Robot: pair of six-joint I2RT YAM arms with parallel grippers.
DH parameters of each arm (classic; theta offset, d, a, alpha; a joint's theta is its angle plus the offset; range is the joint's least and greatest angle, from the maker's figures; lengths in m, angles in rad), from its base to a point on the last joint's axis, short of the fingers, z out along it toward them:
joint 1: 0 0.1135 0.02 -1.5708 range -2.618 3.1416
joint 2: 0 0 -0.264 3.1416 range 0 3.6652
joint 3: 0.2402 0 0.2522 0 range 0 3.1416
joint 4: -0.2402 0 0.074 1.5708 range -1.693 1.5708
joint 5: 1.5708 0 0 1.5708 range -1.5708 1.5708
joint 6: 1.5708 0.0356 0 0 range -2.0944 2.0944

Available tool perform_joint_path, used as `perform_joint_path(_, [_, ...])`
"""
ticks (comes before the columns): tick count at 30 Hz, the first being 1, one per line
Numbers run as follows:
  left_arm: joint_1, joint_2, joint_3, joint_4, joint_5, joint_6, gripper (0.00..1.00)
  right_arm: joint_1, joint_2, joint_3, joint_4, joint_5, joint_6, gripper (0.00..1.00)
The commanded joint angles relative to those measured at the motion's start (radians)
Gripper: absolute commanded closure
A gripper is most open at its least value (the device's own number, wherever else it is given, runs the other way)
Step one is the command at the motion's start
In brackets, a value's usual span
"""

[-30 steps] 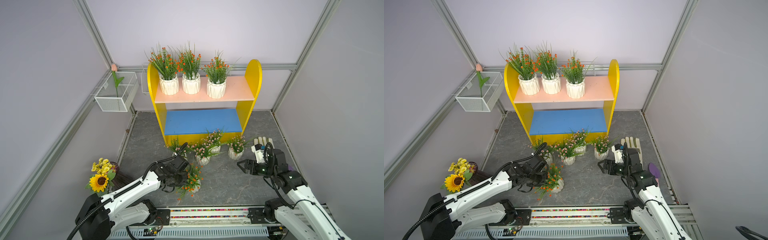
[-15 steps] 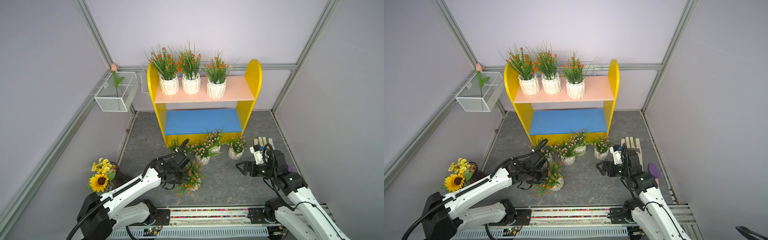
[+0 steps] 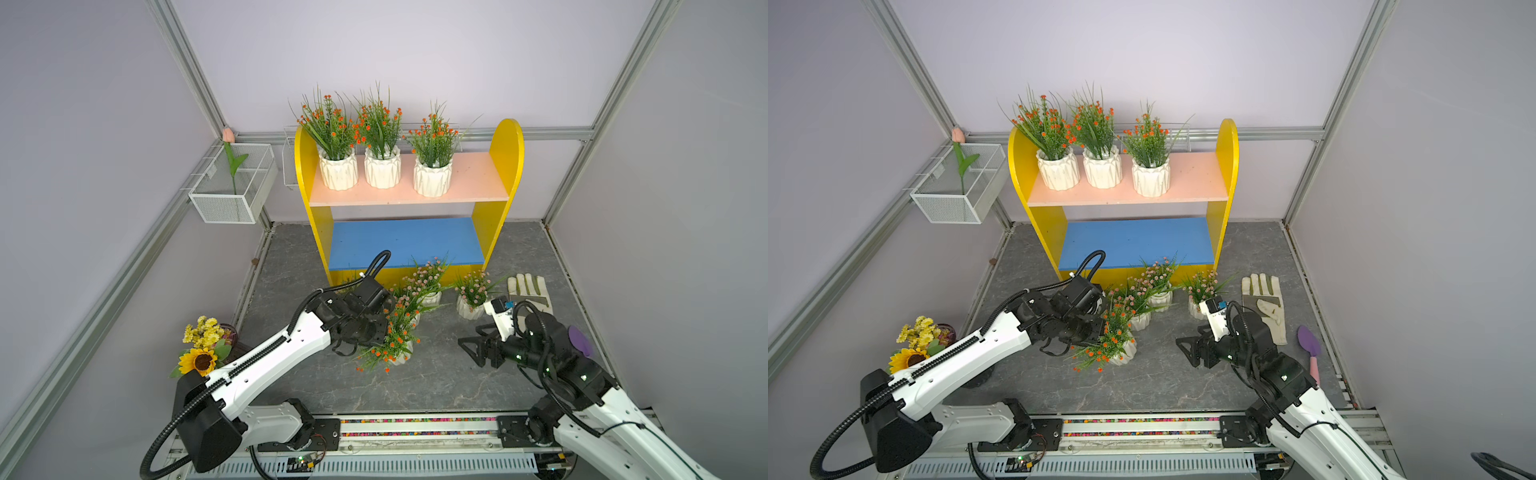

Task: Place the baby's breath potted plants on the rack by color
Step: Pick up the baby's breath potted plant from the center of the board.

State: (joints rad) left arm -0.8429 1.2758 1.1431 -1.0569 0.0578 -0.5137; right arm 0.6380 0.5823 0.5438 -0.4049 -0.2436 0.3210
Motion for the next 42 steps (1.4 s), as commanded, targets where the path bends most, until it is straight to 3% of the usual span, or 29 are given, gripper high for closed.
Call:
perform_joint_path(1, [0.0,0.023,0.088,-0.056,0.038,0.063,1.0,0.091,0.026,-0.018,0.095,0.104,-0.074,0.12])
perform_joint_path(8, [0.0,0.058,0.158,-0.088,0.085,0.113,1.0,0.283,0.153,-0.006,0.225,0.24,-0.179,0.12])
perform_joint_path(13, [0.0,0.068,0.187,-0.095,0.108,0.142,1.0,0.348,0.217,-0.012,0.33,0.241,-0.264,0.12])
perform_joint_path(23, [0.001,0.065,0.195,-0.091,0.118,0.162,1.0,0.372,0.258,0.004,0.408,0.11,-0.313,0.12])
perform_joint_path(42, [0.0,0.095,0.233,-0.079,0.144,0.183,1.0,0.385,0.358,0.035,0.488,0.052,-0.334,0.12])
